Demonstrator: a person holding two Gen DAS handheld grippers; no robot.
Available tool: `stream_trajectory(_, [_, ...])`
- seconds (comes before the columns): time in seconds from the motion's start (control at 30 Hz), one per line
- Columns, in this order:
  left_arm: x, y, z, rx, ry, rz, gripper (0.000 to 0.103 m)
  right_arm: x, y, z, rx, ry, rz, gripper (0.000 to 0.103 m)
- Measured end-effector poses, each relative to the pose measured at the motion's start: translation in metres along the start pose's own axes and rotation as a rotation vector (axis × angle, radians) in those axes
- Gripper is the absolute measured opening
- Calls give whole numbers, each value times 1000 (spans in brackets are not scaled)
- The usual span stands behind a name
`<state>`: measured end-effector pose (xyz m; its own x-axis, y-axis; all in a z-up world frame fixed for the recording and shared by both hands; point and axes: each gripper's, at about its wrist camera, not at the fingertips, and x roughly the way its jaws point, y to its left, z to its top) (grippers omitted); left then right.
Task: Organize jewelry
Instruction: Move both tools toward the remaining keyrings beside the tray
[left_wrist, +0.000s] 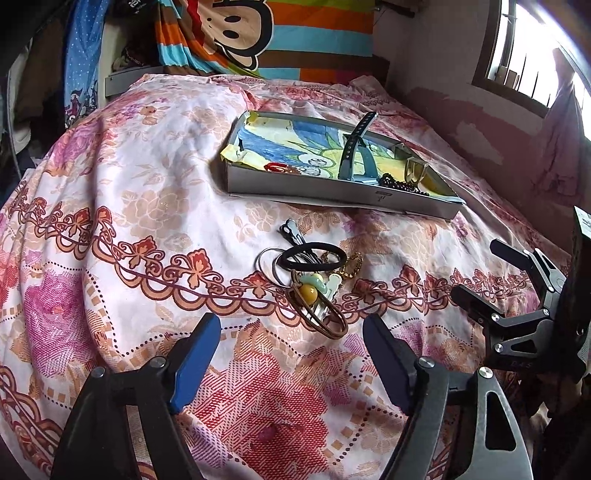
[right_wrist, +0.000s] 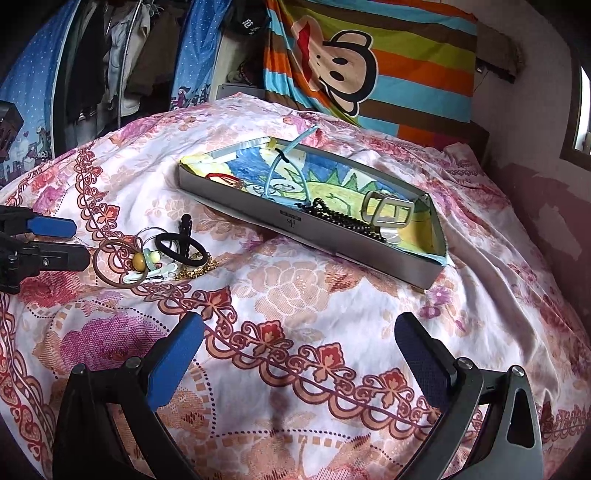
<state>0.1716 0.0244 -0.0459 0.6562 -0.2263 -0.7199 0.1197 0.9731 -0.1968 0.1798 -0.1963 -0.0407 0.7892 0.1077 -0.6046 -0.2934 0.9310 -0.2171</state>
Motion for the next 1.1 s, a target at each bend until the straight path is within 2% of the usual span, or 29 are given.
stream_trajectory(0.17, [5,3,0,-7,18,-3,76,18,-4,5,9,19,99,101])
stream_trajectory(0.47, [22,6,4,-34,61,-44,50,42,1,17,16,26,235,101])
stream_trajectory(0.57, [28,8,5,-51,72,-49,35,49,14,25,-33,22,261,94])
stream_trajectory(0.63, [31,10,5,-66,78,-51,31,55,21,30,-60,26,283,92])
stream_trajectory(0.7, [32,13,5,-81,79,-52,26,62,28,32,-82,45,298,83])
stream_trajectory(0.73, [33,14,5,-86,80,-52,25,66,31,33,-90,57,304,82])
stream_trajectory(0.97, [38,17,5,-103,96,-32,10,77,43,29,-127,97,312,82])
stream_trajectory(1.1, [38,18,5,-114,96,-30,8,79,47,27,-139,108,301,82])
